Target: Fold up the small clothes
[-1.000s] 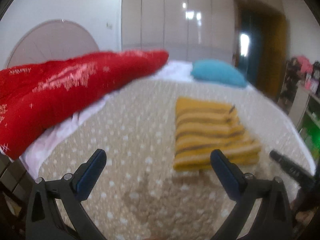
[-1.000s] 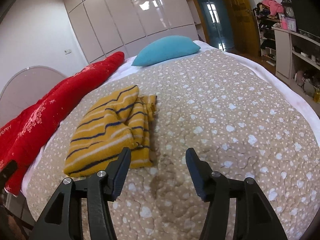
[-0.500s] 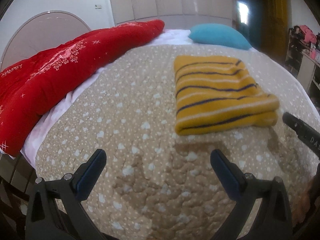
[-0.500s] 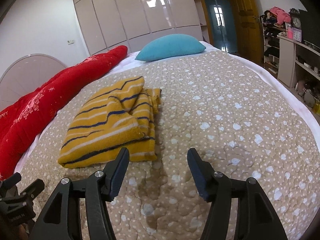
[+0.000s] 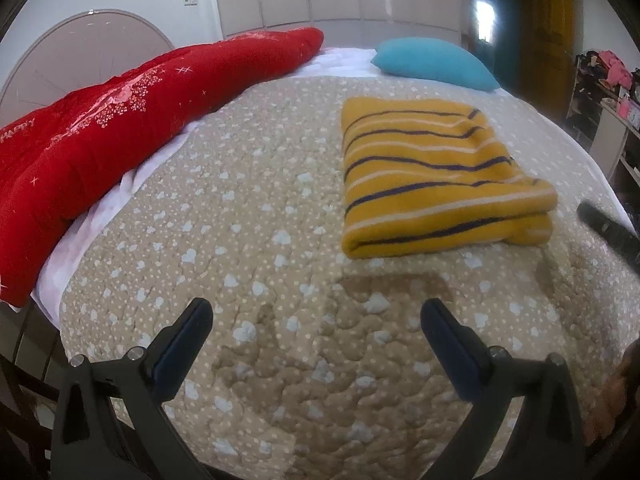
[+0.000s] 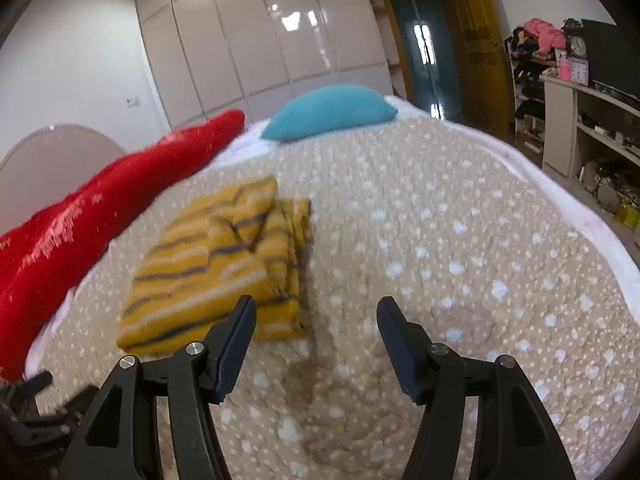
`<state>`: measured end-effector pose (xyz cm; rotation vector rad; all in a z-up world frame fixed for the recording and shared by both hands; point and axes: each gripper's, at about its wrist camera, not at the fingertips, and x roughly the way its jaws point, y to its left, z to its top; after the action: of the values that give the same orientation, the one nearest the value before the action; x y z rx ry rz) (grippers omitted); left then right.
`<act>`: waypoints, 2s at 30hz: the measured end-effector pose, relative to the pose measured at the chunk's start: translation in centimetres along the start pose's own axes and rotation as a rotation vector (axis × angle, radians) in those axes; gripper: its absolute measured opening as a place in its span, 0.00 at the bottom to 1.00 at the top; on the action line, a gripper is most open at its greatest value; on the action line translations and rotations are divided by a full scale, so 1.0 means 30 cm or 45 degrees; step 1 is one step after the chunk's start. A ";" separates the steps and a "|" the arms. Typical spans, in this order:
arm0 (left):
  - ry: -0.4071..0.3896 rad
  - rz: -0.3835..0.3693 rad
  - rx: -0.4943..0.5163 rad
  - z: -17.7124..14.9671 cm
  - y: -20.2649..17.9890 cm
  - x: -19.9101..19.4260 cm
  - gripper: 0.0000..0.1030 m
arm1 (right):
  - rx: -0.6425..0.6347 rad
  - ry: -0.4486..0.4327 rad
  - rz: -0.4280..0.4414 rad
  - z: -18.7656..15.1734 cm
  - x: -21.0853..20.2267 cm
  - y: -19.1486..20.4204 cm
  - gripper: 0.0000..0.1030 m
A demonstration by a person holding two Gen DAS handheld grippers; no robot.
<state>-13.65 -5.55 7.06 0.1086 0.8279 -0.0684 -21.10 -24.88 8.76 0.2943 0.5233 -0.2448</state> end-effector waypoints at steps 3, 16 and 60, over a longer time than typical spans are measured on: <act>0.002 -0.002 0.003 -0.001 -0.002 0.003 1.00 | -0.028 -0.066 0.024 0.049 -0.017 0.044 0.65; 0.030 -0.041 0.047 -0.014 -0.008 0.023 1.00 | 0.043 0.343 0.102 -0.020 0.293 0.032 0.62; 0.174 -0.125 0.046 -0.067 -0.017 0.093 1.00 | -0.158 0.153 -0.030 -0.070 0.092 0.044 0.69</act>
<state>-13.29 -5.86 3.62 0.1077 0.9685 -0.1702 -19.34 -23.37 5.87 0.1829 0.6583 -0.2174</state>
